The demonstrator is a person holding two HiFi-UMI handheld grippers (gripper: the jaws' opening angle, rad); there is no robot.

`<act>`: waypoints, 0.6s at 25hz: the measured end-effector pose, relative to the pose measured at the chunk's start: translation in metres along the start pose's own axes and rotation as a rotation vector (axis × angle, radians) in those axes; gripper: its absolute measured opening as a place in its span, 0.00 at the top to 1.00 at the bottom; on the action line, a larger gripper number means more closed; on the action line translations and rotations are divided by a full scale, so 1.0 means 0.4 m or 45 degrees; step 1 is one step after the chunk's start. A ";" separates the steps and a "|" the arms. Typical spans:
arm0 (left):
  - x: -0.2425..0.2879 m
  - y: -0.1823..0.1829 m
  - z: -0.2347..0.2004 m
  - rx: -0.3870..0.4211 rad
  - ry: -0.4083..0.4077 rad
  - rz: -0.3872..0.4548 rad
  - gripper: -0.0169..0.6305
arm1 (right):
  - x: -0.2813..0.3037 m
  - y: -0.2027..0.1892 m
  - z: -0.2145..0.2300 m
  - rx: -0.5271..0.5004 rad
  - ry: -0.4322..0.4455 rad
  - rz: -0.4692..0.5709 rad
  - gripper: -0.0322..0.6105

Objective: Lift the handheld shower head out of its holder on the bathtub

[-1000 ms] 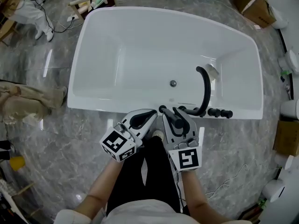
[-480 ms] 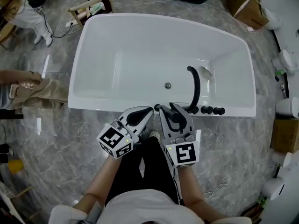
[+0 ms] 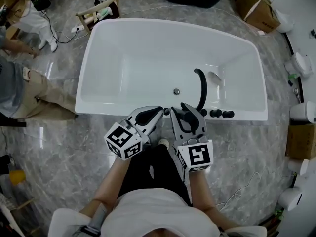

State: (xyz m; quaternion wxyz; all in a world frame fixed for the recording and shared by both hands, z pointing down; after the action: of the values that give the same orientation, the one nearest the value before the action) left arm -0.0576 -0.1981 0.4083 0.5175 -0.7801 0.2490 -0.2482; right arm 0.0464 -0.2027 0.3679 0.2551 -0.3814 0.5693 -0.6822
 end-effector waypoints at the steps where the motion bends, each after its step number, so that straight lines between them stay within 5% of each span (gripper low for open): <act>1: 0.003 0.006 0.004 0.005 -0.009 -0.001 0.96 | -0.005 0.006 0.001 -0.001 0.000 0.001 0.74; 15: 0.015 0.066 0.053 0.064 -0.088 0.036 0.96 | -0.055 0.068 0.002 0.004 -0.022 0.023 0.74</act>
State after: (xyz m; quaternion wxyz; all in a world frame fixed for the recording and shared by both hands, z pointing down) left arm -0.0431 -0.1965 0.3773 0.5486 -0.7715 0.2357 -0.2197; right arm 0.0575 -0.1921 0.3367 0.2667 -0.3818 0.5693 -0.6775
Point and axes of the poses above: the fingertips, and each gripper's own axes: x forward along the fingers, z to its right, y out of its top, the point moved 5 cm from there along -x, backward along the fingers, and after that the axes turned 4 degrees about x, right-handed, at the moved point
